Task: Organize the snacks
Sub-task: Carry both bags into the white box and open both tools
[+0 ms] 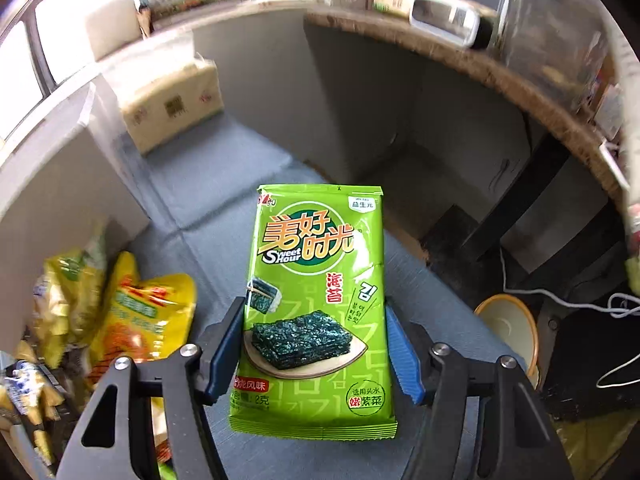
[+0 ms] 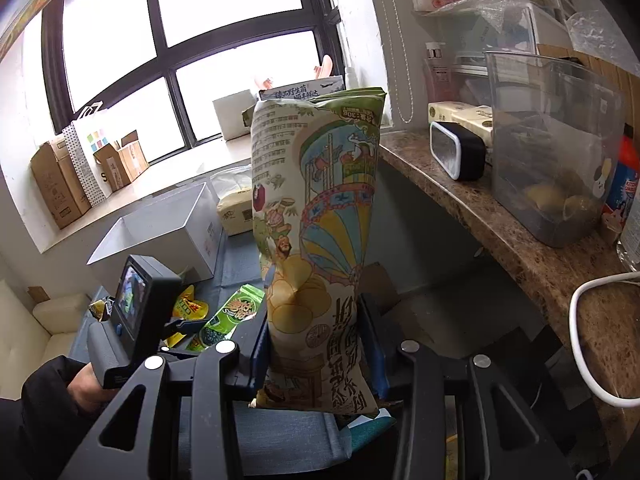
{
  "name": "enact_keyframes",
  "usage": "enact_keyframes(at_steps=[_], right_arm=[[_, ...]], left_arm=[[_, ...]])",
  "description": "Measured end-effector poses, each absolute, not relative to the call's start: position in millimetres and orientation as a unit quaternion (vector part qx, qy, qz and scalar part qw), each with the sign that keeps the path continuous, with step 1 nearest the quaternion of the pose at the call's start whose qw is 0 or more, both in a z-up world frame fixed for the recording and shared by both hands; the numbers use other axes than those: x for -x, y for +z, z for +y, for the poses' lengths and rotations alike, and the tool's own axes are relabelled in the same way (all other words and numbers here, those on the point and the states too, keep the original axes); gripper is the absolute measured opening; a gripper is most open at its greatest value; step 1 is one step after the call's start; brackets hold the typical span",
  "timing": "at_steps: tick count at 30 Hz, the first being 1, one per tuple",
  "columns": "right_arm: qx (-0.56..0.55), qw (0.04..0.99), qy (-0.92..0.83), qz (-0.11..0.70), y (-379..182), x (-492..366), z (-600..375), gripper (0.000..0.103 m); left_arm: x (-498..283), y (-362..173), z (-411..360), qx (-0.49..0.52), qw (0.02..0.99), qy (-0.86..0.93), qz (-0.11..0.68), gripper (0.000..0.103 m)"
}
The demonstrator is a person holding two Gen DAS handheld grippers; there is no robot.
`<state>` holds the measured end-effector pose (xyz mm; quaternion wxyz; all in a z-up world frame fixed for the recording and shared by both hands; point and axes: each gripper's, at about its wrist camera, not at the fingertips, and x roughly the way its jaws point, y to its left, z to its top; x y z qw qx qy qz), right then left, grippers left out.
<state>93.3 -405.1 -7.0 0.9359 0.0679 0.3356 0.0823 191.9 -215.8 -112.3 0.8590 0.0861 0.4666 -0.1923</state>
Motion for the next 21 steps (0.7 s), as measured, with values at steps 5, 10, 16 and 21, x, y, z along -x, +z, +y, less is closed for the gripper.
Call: enact_keyframes(at_steps=[5, 10, 16, 21], right_arm=[[-0.07, 0.924, 0.121, 0.356, -17.3, -117.5, -371.0, 0.044], [-0.063, 0.913, 0.187, 0.358, -16.4, -147.9, -314.9, 0.044], [-0.06, 0.888, 0.275, 0.364, -9.8, -205.4, -221.5, 0.044], [-0.026, 0.87, 0.291, 0.397, -8.9, -279.3, -140.6, 0.044]], left_arm=[[-160.7, -53.7, -156.2, -0.049, 0.898, -0.16, 0.406, 0.07], [-138.2, -4.0, -62.7, 0.021, 0.93, -0.083, 0.357, 0.07], [-159.7, 30.5, 45.0, 0.098, 0.94, -0.018, 0.328, 0.071], [-216.4, 35.6, 94.5, 0.129, 0.938, 0.01, 0.322, 0.071]])
